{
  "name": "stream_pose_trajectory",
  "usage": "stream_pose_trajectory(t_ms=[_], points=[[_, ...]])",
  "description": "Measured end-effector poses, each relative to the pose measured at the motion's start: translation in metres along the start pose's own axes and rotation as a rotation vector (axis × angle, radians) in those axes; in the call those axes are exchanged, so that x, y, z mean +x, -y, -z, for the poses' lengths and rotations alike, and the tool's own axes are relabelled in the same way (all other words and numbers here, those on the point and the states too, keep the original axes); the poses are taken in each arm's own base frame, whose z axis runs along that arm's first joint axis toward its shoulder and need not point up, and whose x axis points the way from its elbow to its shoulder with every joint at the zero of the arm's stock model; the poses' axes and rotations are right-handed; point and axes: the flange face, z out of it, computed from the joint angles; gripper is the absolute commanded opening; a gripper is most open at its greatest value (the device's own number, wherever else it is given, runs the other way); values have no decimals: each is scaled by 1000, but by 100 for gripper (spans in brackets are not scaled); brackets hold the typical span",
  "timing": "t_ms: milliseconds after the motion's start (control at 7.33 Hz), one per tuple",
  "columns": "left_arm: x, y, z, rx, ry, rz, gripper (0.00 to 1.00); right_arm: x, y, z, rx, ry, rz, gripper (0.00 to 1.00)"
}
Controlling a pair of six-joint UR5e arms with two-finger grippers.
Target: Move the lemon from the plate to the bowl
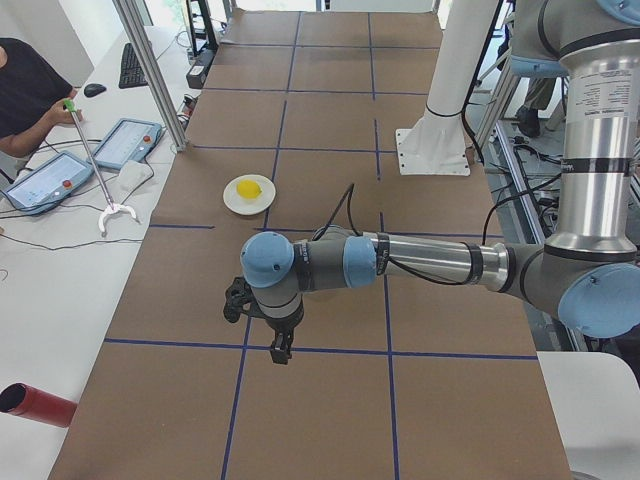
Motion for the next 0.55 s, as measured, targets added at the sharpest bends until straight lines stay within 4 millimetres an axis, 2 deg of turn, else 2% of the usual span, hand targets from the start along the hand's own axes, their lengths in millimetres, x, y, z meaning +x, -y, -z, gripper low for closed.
stream_pose_trajectory(t_ms=[136, 273, 409, 545], points=[[6, 6, -1, 22, 5, -35, 100, 0, 0, 0, 0, 0, 0, 100], [26, 23, -4, 46, 6, -69, 100, 0, 0, 0, 0, 0, 0, 100], [69, 57, -15, 56, -5, -98, 100, 0, 0, 0, 0, 0, 0, 100], [129, 98, -29, 54, -24, -134, 100, 0, 0, 0, 0, 0, 0, 100]])
